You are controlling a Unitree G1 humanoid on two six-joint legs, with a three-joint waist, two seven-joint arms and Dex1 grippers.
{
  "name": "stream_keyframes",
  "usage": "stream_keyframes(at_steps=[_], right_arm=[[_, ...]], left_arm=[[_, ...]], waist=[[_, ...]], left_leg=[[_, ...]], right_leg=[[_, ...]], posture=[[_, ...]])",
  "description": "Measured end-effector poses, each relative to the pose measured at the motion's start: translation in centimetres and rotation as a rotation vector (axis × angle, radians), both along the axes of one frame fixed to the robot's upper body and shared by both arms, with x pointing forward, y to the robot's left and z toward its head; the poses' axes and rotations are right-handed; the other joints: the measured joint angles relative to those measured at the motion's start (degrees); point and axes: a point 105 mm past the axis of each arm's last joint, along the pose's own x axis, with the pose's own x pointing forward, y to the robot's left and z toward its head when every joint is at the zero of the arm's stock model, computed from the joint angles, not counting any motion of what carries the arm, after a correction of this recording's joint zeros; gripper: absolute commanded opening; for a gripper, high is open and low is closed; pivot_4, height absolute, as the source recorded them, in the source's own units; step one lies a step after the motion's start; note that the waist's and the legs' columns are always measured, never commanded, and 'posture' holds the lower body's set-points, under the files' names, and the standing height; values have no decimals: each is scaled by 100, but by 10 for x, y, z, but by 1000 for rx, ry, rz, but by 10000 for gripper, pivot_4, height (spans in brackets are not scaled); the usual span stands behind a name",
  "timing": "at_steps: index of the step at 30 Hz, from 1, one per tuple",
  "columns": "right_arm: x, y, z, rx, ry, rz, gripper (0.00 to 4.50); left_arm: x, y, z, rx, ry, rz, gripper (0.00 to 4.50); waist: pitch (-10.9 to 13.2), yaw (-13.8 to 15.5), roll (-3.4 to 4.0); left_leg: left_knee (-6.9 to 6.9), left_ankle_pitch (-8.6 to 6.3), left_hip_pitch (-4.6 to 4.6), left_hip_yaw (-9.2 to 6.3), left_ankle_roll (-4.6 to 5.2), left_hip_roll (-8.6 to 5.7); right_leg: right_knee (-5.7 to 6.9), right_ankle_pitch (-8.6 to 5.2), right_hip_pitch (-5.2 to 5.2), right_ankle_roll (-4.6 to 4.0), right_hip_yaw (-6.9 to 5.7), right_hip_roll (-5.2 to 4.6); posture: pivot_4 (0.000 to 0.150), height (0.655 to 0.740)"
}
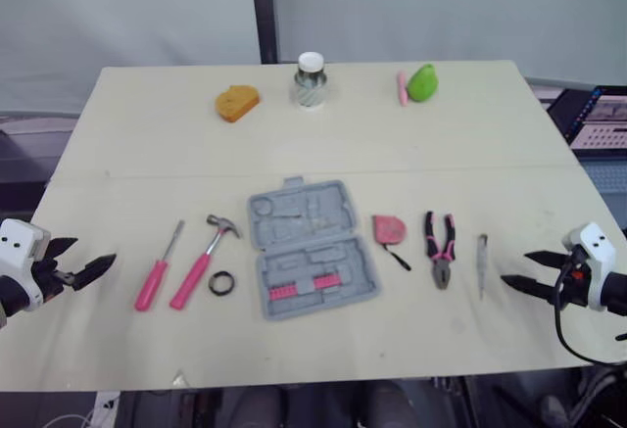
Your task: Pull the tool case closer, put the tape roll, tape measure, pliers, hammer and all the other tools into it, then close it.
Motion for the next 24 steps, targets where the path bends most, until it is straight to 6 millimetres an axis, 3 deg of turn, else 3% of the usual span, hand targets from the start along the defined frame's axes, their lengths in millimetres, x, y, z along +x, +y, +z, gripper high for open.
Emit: stream_keyframes(at_steps=[24], right_arm=[[5,4,8,0,-23,-5,45000]], left_arm=[[-1,1,-2,-9,14,8,44630]], waist=[[0,-2,0]], left_leg=[[0,0,0,0,0,0]], right_leg=[[2,0,0,0,0,0]], posture=[[1500,7400]])
